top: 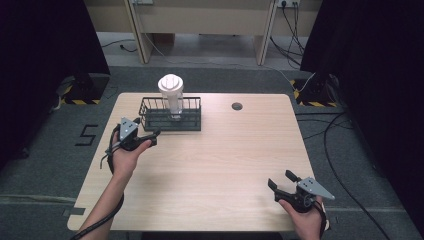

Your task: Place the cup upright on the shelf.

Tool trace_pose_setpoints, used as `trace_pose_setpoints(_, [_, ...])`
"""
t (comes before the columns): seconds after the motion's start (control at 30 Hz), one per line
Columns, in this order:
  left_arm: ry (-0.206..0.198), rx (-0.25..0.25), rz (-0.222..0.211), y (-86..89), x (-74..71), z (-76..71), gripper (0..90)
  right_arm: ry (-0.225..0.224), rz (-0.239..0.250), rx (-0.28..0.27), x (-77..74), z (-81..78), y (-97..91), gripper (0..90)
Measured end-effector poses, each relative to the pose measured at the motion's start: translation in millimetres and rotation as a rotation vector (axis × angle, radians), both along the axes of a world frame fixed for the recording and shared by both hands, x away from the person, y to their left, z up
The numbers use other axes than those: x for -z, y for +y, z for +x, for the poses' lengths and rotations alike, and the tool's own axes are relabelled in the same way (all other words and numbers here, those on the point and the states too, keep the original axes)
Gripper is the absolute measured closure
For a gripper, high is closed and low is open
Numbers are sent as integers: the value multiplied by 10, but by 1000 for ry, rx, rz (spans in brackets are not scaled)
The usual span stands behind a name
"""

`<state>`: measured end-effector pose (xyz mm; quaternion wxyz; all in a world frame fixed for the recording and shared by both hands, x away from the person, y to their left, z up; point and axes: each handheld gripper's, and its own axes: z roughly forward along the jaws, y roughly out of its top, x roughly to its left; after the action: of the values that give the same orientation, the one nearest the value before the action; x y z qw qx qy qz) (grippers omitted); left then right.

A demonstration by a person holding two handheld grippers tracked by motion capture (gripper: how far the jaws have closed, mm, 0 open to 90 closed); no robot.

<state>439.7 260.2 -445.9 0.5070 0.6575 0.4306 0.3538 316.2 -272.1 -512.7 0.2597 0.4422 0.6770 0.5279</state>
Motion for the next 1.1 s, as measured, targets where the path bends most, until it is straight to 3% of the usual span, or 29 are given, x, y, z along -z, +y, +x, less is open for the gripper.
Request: trace_pose_setpoints(1.1, [5,20,-20,191,189,-555,146,-4,-5,3,2,-3,8,202])
